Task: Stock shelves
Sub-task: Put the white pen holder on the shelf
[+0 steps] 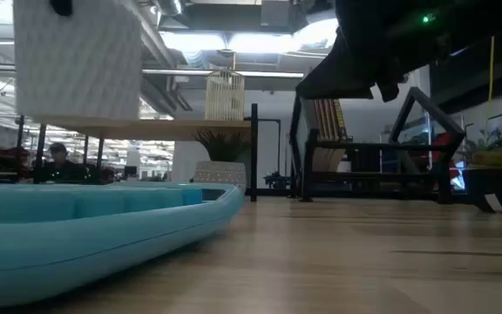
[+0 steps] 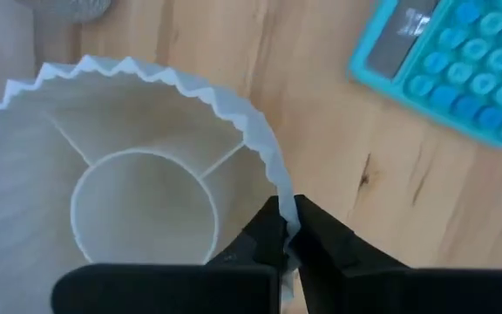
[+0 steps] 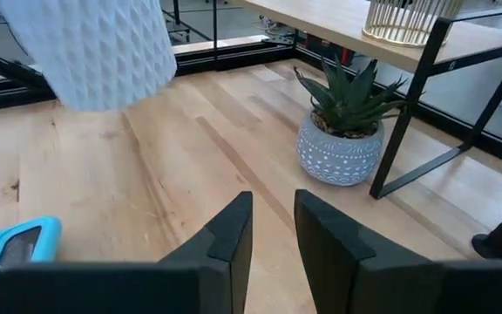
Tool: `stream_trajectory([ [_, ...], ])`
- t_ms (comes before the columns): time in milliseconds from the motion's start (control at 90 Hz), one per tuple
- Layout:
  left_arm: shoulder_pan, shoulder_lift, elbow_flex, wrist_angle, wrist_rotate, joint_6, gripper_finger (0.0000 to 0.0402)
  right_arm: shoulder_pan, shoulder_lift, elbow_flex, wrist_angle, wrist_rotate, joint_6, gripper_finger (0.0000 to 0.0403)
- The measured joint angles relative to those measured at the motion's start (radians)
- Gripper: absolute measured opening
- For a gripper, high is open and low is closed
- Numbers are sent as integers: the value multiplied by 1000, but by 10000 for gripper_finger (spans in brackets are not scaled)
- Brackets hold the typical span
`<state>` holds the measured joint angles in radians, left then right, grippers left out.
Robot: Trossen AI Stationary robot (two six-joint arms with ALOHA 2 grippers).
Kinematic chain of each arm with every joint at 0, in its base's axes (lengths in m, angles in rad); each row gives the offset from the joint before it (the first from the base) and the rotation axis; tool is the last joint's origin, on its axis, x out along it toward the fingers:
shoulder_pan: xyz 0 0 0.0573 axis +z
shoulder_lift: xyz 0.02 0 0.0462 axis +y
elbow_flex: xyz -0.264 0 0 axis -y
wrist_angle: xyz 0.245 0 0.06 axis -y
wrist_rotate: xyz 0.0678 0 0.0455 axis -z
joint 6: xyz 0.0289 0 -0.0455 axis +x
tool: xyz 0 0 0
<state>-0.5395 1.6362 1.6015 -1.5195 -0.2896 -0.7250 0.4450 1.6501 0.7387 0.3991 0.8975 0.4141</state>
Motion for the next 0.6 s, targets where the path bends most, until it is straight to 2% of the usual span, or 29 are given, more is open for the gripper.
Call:
stream_trajectory([
  [144, -1, 0, -35, 65, 1, 0, 0, 0, 0, 0, 1, -9, 2, 72],
  [467, -12, 0, -233, 321, 82, -17, 0, 1, 0, 0, 5, -37, 4, 72],
  [600, -12, 0, -295, 365, 98, -32, 2, 1, 0, 0, 5, -37, 4, 72],
])
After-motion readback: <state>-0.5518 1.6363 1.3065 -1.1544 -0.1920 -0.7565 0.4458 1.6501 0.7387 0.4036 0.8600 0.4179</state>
